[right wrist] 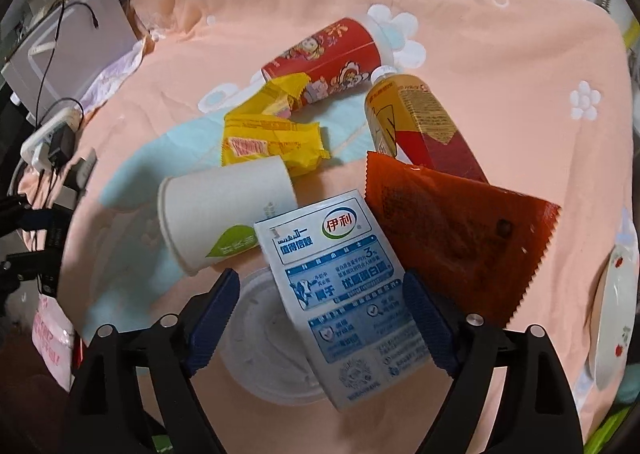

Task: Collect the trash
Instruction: 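Lift the glue box with the left tool while the right tool grasps the white milk carton, then carry the glue box and milk carton over the green basket with both tools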

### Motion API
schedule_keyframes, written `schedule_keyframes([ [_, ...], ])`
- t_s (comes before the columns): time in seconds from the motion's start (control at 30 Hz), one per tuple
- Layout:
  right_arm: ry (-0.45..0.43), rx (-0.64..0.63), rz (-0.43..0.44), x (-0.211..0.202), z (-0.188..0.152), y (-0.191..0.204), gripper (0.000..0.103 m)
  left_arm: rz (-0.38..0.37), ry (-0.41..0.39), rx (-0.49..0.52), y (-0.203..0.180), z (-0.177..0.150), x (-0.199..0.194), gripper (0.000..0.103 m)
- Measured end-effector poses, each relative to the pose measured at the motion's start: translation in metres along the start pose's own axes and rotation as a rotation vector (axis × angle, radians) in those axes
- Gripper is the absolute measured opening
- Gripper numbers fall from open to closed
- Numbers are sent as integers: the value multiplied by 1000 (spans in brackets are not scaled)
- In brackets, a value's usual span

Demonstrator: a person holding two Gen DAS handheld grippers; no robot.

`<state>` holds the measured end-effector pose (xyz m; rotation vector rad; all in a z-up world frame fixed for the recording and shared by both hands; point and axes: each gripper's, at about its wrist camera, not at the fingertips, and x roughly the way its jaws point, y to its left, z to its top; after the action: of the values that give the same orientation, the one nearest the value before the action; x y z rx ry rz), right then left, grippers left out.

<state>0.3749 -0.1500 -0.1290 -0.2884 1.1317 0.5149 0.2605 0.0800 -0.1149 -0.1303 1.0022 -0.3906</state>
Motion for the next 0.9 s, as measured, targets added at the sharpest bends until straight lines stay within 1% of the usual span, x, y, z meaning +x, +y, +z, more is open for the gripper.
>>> schedule_keyframes([
  [0.17,34,-18,7,11,4,-5,83,2,1,2,1,0,0,48],
  [0.3,43,-31,2,16,7,-6,83,5,2,-5,1,0,1,48],
  [0.37,50,-48,0,18,6,-4,86,5,4,-9,2,1,2,48],
  [0.5,53,-103,-40,23,3,4,86,6,7,-16,2,1,3,48],
  [0.7,65,-152,-87,32,-2,10,85,7,13,-20,2,1,6,48],
  [0.77,65,-161,-113,34,-3,11,79,6,15,-24,2,0,6,48],
  [0.9,57,-117,-100,31,-5,3,62,6,15,-25,3,0,6,48],
])
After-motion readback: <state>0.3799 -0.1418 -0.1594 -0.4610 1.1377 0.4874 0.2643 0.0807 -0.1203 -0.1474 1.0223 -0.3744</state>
